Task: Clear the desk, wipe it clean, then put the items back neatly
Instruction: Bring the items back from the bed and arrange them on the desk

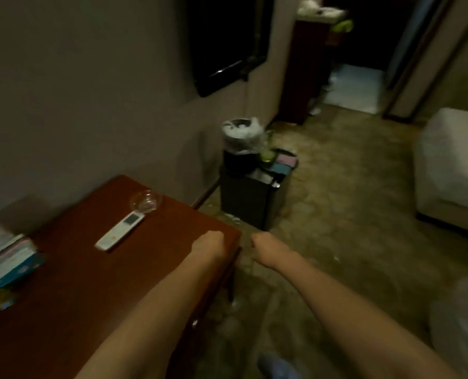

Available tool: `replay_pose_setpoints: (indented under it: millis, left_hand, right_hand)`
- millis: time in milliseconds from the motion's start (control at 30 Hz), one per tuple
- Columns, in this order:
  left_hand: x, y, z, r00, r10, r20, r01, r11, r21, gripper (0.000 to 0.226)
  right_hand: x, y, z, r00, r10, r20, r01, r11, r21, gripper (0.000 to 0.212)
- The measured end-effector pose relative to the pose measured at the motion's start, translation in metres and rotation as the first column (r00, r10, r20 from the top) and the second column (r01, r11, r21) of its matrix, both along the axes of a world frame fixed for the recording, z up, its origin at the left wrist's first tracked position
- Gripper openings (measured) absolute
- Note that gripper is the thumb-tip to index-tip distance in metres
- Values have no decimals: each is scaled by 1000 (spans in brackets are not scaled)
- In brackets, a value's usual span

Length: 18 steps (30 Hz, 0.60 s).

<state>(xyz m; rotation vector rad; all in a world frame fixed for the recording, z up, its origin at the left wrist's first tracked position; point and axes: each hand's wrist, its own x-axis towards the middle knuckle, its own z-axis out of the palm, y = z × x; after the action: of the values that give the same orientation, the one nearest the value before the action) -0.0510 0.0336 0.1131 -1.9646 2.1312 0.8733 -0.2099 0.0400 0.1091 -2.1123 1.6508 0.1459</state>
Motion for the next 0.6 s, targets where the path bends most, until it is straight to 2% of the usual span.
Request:
replay_pose_setpoints:
  millis: [67,167,333,433,600]
  left_hand:
    - [-54,-4,4,995,-99,10,99,994,-49,8]
    - [-152,1,14,966,-246,84,254,961,-107,21]
    - [-324,38,20,864,-492,105,503,855,-127,30]
    - [-431,76,23,763,-640,91,646,752,-128,30]
    - [-580,164,33,530,-848,15,840,522,-146,25]
  right_hand:
    - [-51,16,7,993,-114,27,115,993,-23,28]
    - [-137,47,11,949,-311,47,312,950,-28,31]
    - [-291,119,3,810,-584,49,585,811,5,31]
    - [-388,174,2,701,-713,28,713,701,10,30]
    - [-504,279,8,419,-907,36,908,417,-48,36]
